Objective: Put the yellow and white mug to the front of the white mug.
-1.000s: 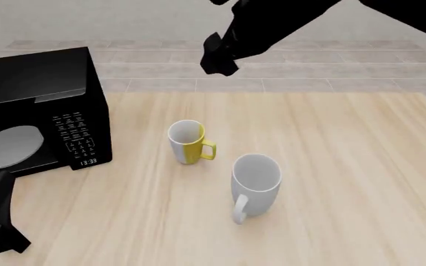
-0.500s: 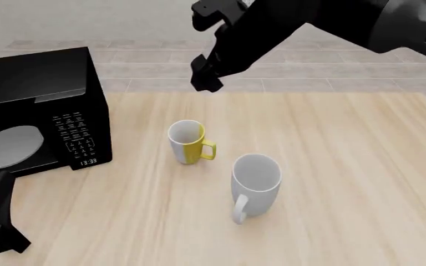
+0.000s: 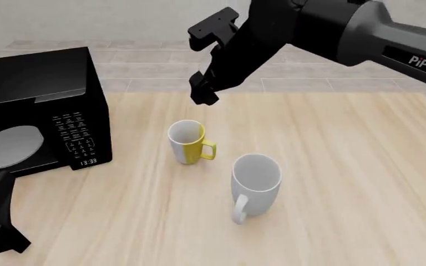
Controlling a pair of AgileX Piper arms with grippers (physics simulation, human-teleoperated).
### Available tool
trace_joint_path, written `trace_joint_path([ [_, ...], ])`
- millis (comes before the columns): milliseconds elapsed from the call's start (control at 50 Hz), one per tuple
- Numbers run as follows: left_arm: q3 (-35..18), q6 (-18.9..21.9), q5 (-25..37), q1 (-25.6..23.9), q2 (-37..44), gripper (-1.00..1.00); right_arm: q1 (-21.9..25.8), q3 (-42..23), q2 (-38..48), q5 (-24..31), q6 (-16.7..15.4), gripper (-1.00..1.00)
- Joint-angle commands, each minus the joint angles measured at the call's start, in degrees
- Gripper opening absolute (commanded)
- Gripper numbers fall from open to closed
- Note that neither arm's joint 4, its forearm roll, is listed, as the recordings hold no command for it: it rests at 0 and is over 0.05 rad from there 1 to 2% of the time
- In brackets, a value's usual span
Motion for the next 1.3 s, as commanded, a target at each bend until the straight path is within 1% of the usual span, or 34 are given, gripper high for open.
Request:
trace_joint_path([
  [20,0.24,0.02,-0.26,-0.02,0.03,1.00,-0.41,0.59,1.27,-0.31,0.32,1.00],
  [600,0.24,0.03,-0.27,-0.01,0.02,1.00,-0.13,1.04,5.56,-2.39,1.39,1.00],
  [840,0.24,0.04,-0.27,-0.01,0.02,1.00,-0.77,1.98,6.91,-3.31,1.27,1.00],
  [1300,0.24,0.04,-0.28,-0.02,0.02,1.00,-0.97,1.54,10.57,-4.23,1.11,1.00],
])
